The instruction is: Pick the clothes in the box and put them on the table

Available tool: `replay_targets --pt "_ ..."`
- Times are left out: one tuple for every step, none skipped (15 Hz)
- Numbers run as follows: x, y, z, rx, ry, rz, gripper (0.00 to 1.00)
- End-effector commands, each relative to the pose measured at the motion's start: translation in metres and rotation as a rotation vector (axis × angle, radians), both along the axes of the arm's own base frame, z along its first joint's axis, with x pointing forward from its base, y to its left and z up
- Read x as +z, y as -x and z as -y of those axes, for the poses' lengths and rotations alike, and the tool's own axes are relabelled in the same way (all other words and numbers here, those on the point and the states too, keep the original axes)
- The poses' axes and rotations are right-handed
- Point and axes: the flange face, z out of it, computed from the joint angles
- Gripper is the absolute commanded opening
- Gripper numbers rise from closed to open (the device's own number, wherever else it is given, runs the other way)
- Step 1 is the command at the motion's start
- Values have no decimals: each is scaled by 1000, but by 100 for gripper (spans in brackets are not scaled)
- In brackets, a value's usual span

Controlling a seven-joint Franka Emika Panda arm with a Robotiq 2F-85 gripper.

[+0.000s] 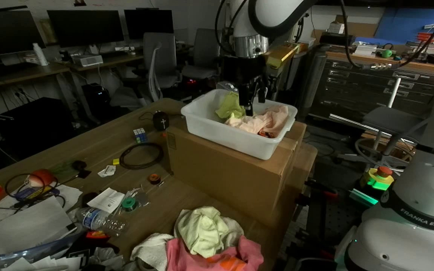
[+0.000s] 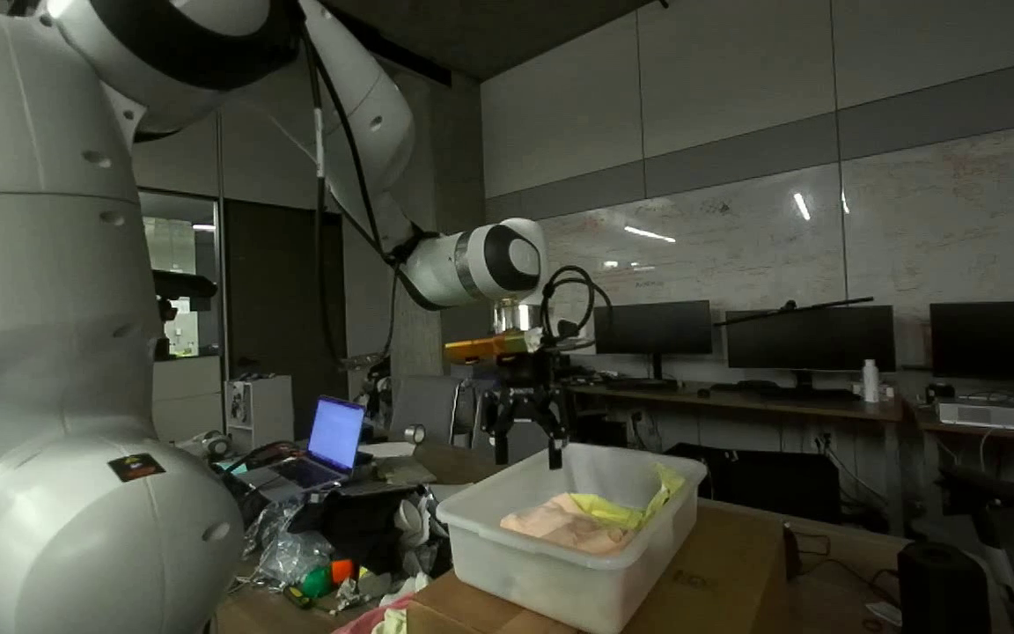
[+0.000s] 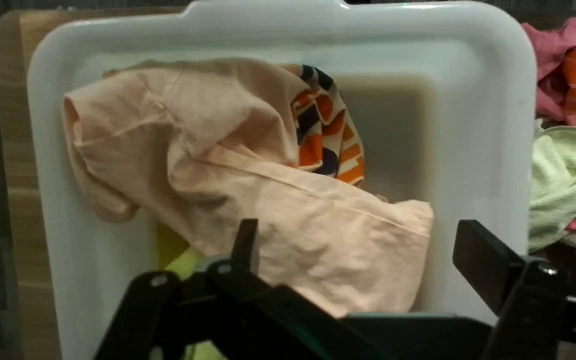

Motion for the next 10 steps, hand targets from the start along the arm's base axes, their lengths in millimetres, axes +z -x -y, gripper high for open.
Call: replay_targets --pt "-18 -5 29 -164 -9 -47 100" --pt "-24 -5 36 -189 -21 -57 100" --pt "-30 -5 42 -209 -31 -68 100" --pt "-34 -4 47 -228 -41 -72 100" --pt "-38 -4 50 -235 -56 -69 100" --pt "-42 -5 53 -247 -65 -67 100" --pt "-45 -4 55 -249 -77 -64 100" --pt "-47 -4 57 -250 -91 -51 100" --pt "-50 -5 58 -261 -85 -34 100" --pt "-52 -6 59 -249 -81 -18 100"
